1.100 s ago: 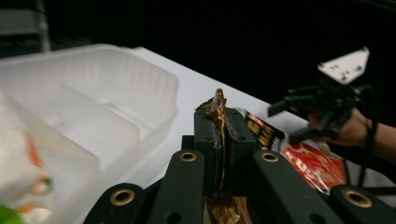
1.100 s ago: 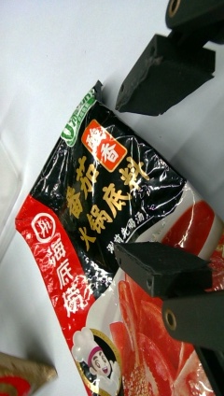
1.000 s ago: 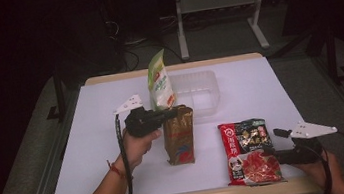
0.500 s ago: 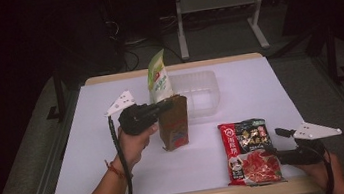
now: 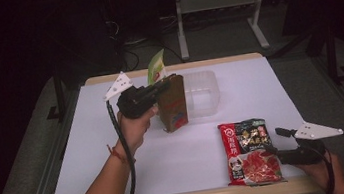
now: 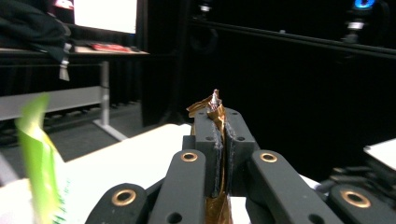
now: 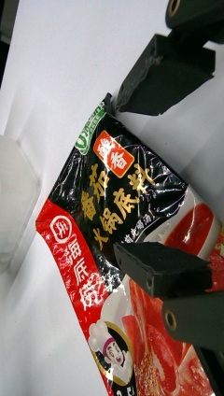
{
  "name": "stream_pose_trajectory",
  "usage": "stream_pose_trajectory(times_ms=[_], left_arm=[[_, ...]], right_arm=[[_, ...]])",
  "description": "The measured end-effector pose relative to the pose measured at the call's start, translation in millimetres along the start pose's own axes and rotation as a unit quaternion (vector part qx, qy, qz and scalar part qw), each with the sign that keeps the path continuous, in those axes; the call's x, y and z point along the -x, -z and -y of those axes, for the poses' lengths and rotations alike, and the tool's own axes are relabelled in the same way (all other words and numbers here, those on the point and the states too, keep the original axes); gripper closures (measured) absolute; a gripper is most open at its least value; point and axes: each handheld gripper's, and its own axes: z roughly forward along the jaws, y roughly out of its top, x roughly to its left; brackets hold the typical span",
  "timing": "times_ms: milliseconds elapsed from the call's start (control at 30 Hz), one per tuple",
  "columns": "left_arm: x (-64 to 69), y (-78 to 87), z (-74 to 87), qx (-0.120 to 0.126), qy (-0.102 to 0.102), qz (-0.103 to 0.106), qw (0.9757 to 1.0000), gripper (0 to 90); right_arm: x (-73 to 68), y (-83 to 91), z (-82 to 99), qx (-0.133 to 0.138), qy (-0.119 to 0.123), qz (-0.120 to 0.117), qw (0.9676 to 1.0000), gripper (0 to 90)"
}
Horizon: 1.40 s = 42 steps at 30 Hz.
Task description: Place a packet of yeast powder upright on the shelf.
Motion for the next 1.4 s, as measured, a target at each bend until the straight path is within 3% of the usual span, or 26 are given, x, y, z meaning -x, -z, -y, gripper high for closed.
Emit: stream_pose_trajectory(times_ms=[33, 100, 167, 333, 467, 533, 667, 800, 867, 1033, 1400], left_arm=[[0.0, 0.0, 0.0, 0.0, 0.0, 0.0, 1.0, 86.2], [-4.7, -7.5, -4.3, 0.006, -0.003, -0.024, 0.9997, 86.2], [-9.4, -12.8, -5.8, 0.014, 0.008, -0.027, 0.9995, 86.2], [-15.4, -25.7, -8.5, 0.014, 0.012, -0.04, 0.999, 86.2], [-15.8, -41.8, -6.4, 0.0, -0.015, -0.059, 0.9981, 86.1], [-16.8, -47.9, -3.0, -0.005, -0.019, -0.066, 0.9977, 86.2], [-21.9, -56.3, 2.2, -0.003, -0.009, -0.074, 0.9972, 86.1], [-25.4, -65.5, 3.8, -0.005, -0.014, -0.089, 0.9959, 86.1], [-27.6, -69.4, 4.4, -0.001, -0.004, -0.096, 0.9954, 86.1], [-29.6, -77.2, 4.4, 0.002, -0.006, -0.104, 0.9945, 86.1], [-31.0, -101.1, 12.2, -0.001, 0.002, -0.146, 0.9892, 86.0]], right_arm=[[0.0, 0.0, 0.0, 0.0, 0.0, 0.0, 1.0, 25.7], [0.5, 0.5, 0.3, 0.003, -0.002, 0.001, 1.0, 25.7], [0.7, -0.1, 0.2, 0.002, -0.001, 0.002, 1.0, 25.7], [-0.2, -0.7, 0.0, -0.002, 0.001, 0.003, 1.0, 25.7], [-0.2, -0.8, 0.2, -0.003, 0.0, 0.002, 1.0, 25.7], [-0.6, -1.1, 0.1, -0.004, 0.004, 0.001, 1.0, 25.7], [-0.4, -0.9, 0.4, -0.003, 0.002, 0.002, 1.0, 25.7], [-0.8, -1.5, 0.3, -0.006, 0.003, 0.001, 1.0, 25.7], [-0.9, -1.5, 0.3, -0.006, 0.003, 0.001, 1.0, 25.7], [-0.8, -1.3, 0.5, -0.005, 0.003, -0.001, 1.0, 25.8], [-0.7, -1.2, 0.6, -0.006, 0.004, -0.004, 1.0, 25.8]])
